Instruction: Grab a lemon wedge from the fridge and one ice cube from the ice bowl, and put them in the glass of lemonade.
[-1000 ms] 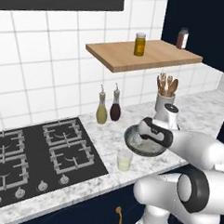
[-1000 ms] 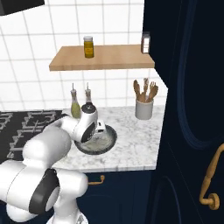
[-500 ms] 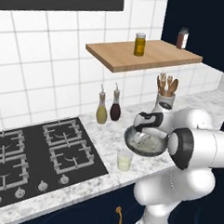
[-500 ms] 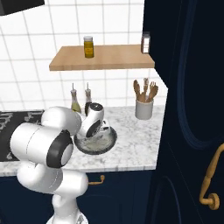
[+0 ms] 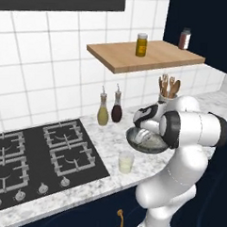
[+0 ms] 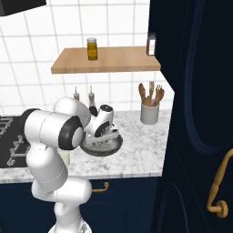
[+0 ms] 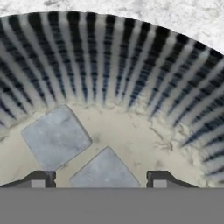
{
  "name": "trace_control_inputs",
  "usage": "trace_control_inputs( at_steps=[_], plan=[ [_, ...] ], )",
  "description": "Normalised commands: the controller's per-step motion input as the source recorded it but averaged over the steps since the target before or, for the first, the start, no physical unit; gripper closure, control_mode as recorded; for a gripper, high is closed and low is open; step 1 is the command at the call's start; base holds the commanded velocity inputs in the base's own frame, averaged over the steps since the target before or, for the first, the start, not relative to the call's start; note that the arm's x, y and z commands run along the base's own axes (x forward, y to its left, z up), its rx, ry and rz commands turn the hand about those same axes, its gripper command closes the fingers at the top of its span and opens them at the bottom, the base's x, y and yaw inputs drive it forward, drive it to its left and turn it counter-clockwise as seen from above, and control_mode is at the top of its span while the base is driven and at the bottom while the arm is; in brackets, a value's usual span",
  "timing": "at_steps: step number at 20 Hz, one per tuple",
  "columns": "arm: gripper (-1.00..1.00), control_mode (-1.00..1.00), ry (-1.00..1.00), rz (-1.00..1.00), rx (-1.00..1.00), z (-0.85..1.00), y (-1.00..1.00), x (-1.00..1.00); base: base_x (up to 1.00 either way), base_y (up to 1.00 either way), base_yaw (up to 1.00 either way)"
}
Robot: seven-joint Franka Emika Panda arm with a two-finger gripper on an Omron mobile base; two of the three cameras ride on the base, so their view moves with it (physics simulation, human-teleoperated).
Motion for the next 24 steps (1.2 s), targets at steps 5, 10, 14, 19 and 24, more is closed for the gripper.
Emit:
trace_control_inputs(
  at_steps=[5, 10, 14, 19, 24],
  plan=[
    [-1.00, -1.00, 0.04, 0.04, -0.06, -0.22, 0.06, 0.13, 0.00, 0.00, 0.00],
    [1.00, -1.00, -0.02, 0.00, -0.07, 0.00, 0.16, -0.22, 0.00, 0.00, 0.00],
    [1.00, -1.00, -0.05, 0.00, -0.03, 0.00, 0.07, -0.29, 0.00, 0.00, 0.00],
    [1.00, -1.00, 0.00, 0.00, 0.00, -0.02, 0.00, -0.17, 0.00, 0.00, 0.00],
    [1.00, -1.00, 0.00, 0.00, 0.00, 0.48, 0.00, -0.10, 0.00, 0.00, 0.00]
  ],
)
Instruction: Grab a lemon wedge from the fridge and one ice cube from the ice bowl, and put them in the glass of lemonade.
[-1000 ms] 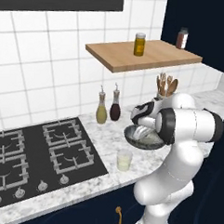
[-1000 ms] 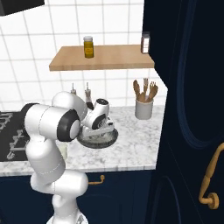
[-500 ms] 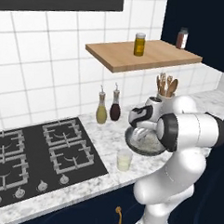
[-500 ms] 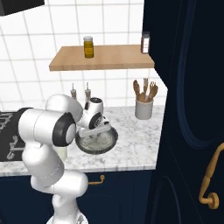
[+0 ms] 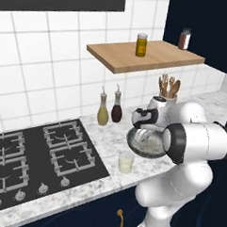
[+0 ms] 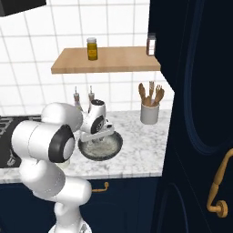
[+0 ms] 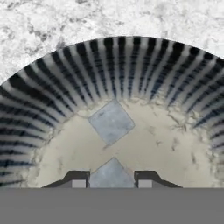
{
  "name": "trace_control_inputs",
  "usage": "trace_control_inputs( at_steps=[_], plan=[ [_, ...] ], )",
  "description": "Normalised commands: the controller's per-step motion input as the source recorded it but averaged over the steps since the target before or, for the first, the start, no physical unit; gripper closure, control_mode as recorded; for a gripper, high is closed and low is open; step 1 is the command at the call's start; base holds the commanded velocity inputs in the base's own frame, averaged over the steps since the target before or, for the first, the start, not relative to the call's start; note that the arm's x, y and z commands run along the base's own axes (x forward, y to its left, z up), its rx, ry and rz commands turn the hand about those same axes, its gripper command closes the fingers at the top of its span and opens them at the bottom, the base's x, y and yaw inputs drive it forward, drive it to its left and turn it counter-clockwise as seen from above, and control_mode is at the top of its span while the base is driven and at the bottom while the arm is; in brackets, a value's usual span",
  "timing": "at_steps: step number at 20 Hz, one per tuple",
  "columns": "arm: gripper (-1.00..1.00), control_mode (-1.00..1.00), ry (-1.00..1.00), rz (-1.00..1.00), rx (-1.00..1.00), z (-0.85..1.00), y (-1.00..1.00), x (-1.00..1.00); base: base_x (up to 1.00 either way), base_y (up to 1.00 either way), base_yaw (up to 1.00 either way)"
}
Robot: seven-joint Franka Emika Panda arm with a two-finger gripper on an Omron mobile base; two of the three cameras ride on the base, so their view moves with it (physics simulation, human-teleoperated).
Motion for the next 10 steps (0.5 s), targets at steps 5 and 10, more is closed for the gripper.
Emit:
trace_control_inputs(
  at_steps=[5, 10],
  plan=[
    [1.00, -1.00, 0.00, 0.00, 0.00, 0.73, 0.00, -0.52, 0.00, 0.00, 0.00],
    [1.00, -1.00, 0.00, 0.00, 0.00, 0.53, 0.12, -0.84, 0.00, 0.00, 0.00]
  ],
)
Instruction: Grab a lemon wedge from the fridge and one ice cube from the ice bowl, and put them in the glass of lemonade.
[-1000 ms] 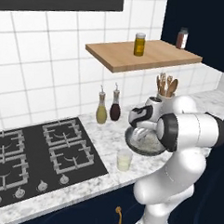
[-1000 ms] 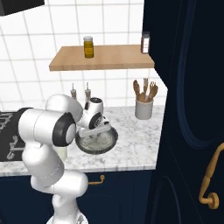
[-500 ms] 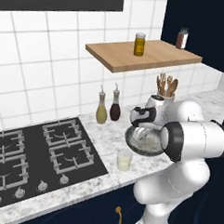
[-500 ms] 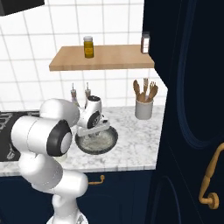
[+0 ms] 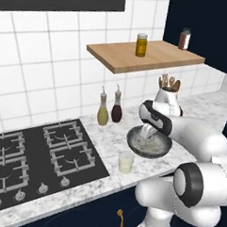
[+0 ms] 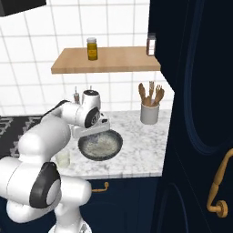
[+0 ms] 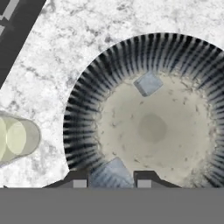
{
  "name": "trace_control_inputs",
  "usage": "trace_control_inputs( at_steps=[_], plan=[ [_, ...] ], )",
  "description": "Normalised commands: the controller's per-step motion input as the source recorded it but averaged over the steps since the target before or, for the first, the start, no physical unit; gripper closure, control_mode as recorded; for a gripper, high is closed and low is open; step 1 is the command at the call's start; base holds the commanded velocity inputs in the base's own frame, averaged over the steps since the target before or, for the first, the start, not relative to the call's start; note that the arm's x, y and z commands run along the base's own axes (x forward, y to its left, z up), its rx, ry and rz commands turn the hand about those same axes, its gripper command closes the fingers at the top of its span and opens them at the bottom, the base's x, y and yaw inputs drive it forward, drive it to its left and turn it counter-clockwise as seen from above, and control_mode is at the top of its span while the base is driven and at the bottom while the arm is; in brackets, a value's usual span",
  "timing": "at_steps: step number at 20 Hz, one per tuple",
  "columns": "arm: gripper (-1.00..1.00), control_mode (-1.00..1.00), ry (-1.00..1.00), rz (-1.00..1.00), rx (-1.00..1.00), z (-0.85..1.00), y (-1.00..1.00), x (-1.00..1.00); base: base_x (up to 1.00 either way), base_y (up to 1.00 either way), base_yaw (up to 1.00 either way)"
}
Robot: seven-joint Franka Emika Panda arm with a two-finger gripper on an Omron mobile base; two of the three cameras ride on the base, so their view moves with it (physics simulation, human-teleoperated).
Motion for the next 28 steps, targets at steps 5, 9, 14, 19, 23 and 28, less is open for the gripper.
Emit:
trace_control_inputs(
  at_steps=[5, 9, 14, 19, 23, 28],
  plan=[
    [1.00, -1.00, 0.00, 0.00, -0.06, 0.42, 0.61, -0.64, 0.00, 0.00, 0.00],
    [1.00, -1.00, 0.00, 0.00, -0.08, 0.24, 0.58, -0.54, 0.00, 0.00, 0.00],
    [1.00, -1.00, 0.02, 0.00, -0.08, 0.05, 0.43, -0.27, 0.00, 0.00, 0.00],
    [1.00, -1.00, 0.09, 0.00, -0.10, -0.25, 0.53, 0.12, 0.00, 0.00, 0.00],
    [1.00, -1.00, 0.10, 0.00, -0.10, -0.42, 0.47, 0.45, 0.00, 0.00, 0.00],
    [1.00, -1.00, 0.05, 0.00, -0.07, -0.29, 0.14, 0.60, 0.00, 0.00, 0.00]
  ],
)
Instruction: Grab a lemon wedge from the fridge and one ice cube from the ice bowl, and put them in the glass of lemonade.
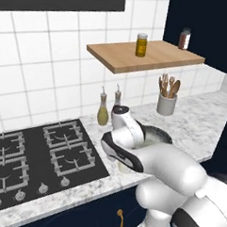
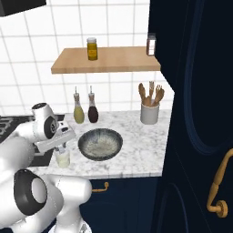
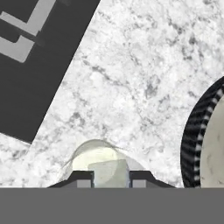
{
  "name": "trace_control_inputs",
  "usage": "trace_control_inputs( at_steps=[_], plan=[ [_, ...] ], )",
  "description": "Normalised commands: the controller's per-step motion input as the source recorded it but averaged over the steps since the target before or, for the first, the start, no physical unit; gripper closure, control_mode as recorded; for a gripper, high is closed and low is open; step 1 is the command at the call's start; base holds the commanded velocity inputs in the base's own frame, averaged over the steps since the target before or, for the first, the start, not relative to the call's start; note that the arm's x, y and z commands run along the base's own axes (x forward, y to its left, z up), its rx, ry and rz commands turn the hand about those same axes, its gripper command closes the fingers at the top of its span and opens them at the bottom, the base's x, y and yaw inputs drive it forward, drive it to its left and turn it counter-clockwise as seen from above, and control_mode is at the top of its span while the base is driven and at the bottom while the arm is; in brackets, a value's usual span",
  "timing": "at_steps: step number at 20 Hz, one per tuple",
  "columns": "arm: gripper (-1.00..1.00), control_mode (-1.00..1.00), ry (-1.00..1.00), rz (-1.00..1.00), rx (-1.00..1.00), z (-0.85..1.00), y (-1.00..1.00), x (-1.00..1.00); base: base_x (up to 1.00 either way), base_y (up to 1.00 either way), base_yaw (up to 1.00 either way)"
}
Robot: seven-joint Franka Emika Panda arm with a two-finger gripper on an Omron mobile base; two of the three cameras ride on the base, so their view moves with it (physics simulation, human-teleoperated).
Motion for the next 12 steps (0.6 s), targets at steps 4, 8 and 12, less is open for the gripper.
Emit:
trace_control_inputs(
  at_steps=[4, 8, 12],
  plan=[
    [1.00, -1.00, 0.00, 0.00, -0.04, -0.17, 0.00, 0.56, 0.00, 0.00, 0.00],
    [1.00, -1.00, 0.00, 0.01, -0.07, -0.24, 0.05, 0.29, 0.00, 0.00, 0.00],
    [-1.00, -1.00, -0.05, 0.00, -0.02, 0.22, 0.01, -0.36, 0.00, 0.00, 0.00]
  ],
)
